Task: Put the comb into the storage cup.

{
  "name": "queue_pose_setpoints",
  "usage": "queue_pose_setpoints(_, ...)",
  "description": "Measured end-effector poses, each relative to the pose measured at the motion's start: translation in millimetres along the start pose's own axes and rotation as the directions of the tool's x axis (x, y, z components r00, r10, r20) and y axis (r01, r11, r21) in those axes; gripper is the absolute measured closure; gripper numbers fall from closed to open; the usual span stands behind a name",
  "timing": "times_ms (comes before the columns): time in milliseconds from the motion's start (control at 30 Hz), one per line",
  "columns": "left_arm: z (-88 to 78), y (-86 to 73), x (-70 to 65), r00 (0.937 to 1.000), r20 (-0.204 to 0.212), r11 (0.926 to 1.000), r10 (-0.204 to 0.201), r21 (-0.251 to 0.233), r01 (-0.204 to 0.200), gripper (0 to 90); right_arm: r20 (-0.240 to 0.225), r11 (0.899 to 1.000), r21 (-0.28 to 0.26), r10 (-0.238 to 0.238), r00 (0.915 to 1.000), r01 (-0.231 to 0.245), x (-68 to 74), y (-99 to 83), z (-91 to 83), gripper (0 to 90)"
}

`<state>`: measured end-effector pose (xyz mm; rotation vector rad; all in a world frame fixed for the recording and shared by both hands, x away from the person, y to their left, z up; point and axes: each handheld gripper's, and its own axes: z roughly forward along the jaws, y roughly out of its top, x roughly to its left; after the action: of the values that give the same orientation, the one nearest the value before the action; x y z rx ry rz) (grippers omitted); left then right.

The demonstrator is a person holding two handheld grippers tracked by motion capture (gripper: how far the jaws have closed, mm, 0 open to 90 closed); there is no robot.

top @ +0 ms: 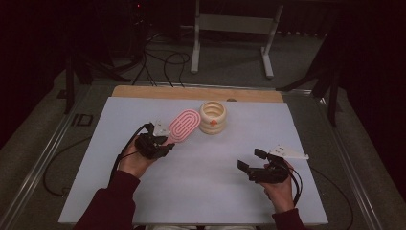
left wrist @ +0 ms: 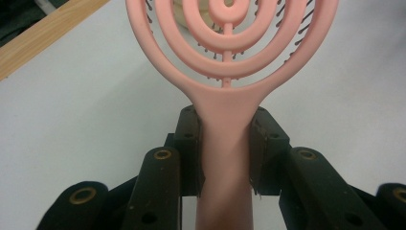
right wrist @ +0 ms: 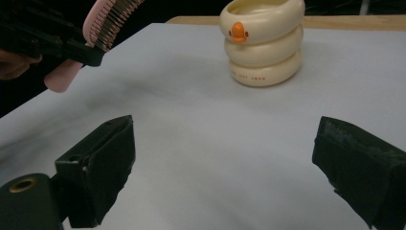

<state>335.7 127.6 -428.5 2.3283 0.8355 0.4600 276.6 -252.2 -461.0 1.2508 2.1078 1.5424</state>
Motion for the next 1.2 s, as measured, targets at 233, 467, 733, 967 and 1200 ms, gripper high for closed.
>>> queue_pose_setpoints(233,3.6,3.5,-4.6,0.9999,0.005,1.0,0.009,-0.001,-0.009,69.5,-0.018,1.0,-0.01,0.023,0.9996,-0.023,4.9,9.0,6.8,7.6)
queue_pose_setpoints(467,7.2,6.7,-9.8,0.9999,0.008,0.9999,0.012,-0.009,-0.012,69.5,-0.029,1.0,-0.007,0.027,0.9992,-0.027,8.5,16.9,13.0,7.6)
queue_pose_setpoints(733,11.0,9.6,-15.1,0.9996,0.016,0.9996,0.024,-0.011,-0.024,69.5,-0.05,1.0,0.002,0.025,0.9984,-0.025,12.6,23.1,19.1,7.7)
queue_pose_setpoints(967,14.0,12.2,-21.1,0.999,0.022,0.9992,0.039,-0.012,-0.039,69.5,-0.071,0.999,-0.008,0.043,0.9965,-0.044,13.7,27.4,24.1,7.7)
queue_pose_setpoints(1200,15.5,15.1,-27.6,0.9981,0.028,0.9983,0.056,-0.016,-0.055,69.5,-0.088,0.999,-0.009,0.05,0.9948,-0.051,17.2,34.9,29.1,7.6)
